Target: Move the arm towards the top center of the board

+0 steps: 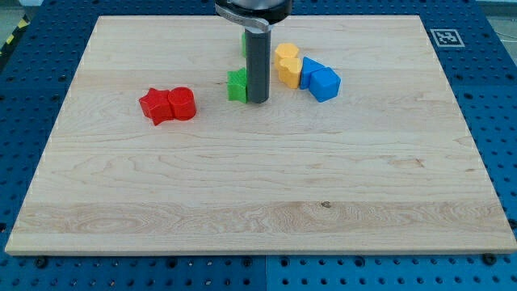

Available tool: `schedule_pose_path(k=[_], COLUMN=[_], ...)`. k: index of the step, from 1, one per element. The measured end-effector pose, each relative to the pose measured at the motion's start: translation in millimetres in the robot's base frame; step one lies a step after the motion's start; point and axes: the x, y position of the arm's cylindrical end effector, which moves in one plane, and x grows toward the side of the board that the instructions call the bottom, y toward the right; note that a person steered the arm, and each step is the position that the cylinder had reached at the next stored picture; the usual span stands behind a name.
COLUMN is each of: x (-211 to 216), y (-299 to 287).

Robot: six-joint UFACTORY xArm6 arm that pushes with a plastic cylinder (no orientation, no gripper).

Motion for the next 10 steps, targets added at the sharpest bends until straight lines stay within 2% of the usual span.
schedule_pose_path(k=[6,7,8,9,10], x=[-1.4,-18.1,-9.1,-14.7,-48.9], y=[-25.7,-30.5,-42.5,-56.3,-61.5])
